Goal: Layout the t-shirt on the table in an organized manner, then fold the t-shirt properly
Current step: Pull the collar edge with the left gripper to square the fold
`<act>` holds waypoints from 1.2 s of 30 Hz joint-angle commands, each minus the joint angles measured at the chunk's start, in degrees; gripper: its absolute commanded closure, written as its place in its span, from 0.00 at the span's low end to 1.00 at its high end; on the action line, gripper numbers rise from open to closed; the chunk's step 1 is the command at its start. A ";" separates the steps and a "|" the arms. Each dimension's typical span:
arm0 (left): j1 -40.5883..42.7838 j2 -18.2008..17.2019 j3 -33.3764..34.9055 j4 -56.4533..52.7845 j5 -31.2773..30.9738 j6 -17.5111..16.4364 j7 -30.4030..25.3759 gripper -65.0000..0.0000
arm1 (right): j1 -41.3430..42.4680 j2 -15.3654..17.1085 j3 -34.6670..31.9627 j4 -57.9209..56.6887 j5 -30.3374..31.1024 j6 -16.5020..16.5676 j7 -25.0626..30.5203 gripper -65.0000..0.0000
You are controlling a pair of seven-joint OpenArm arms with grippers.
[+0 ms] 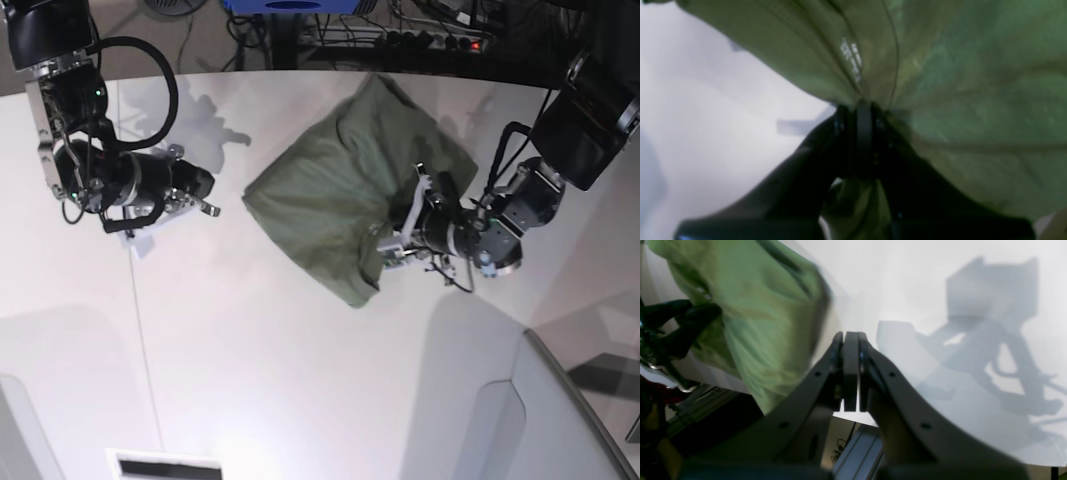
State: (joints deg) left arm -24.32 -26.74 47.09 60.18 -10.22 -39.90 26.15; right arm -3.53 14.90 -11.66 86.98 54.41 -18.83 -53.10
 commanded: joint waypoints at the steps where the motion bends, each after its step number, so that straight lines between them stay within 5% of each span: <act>1: -1.22 2.17 0.07 0.52 1.91 -0.10 -0.26 1.00 | 0.76 0.36 0.54 0.98 0.58 0.41 0.22 1.00; 9: -2.28 13.25 0.51 0.34 18.79 -0.10 -0.79 1.00 | -0.82 0.01 10.56 1.42 0.58 0.41 0.22 1.00; 18: -5.18 21.60 0.78 -4.49 20.11 -0.10 -0.79 1.00 | -3.28 0.36 19.27 1.42 0.66 0.41 0.13 1.00; 25: -7.11 24.50 0.78 -9.59 19.76 -0.10 -0.79 1.00 | -3.46 0.36 19.53 1.42 0.66 0.41 0.13 1.00; 36: -6.67 24.32 0.25 -10.73 19.67 -0.10 -0.35 1.00 | -3.46 0.36 19.35 1.24 0.66 0.41 0.13 1.00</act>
State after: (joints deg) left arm -29.65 -2.59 47.66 48.84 9.63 -40.34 25.91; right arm -7.66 14.55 7.51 87.35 54.41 -18.83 -53.15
